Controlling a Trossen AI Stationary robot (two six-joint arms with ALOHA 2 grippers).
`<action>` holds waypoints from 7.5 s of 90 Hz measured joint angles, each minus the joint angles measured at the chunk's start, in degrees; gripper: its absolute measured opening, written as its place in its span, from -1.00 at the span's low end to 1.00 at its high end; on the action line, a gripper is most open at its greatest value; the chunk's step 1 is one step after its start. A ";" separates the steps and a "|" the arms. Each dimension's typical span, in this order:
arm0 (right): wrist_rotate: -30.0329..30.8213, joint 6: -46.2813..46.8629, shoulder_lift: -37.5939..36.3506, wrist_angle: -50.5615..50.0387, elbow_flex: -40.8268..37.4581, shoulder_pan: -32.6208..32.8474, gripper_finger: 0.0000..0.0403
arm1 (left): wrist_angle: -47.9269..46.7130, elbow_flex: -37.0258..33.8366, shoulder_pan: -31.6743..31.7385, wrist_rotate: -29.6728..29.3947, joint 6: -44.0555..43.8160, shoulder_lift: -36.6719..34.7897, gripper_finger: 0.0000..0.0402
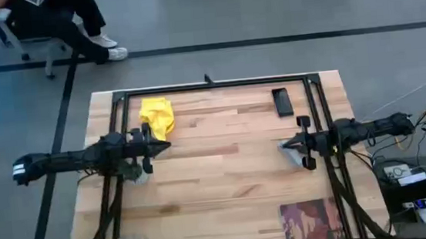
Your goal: Apply microfiber cloth
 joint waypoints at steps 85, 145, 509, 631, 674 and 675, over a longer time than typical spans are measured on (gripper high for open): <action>0.00 0.02 0.00 0.02 0.00 0.00 -1.00 | -0.02 0.01 0.00 0.00 0.00 0.00 -0.97; 0.01 0.00 -0.02 0.00 -0.02 -0.02 -1.00 | -0.02 0.02 0.00 0.00 -0.02 0.00 -0.97; 1.62 34.76 -0.01 3.75 -0.02 -0.02 -1.00 | -46.61 46.88 22.19 -20.30 -17.63 62.15 0.55; 21.18 35.32 13.77 12.67 0.00 -0.02 -1.00 | -4.15 39.12 2.95 -16.09 -14.00 71.89 -0.98; 46.52 48.42 33.90 -6.24 14.04 -3.17 -1.00 | 9.49 38.80 -1.31 -12.79 -2.73 71.78 -0.99; 46.54 49.00 34.32 -7.64 14.69 -3.48 -1.00 | 9.49 38.80 -1.33 -12.73 -2.30 71.78 -0.99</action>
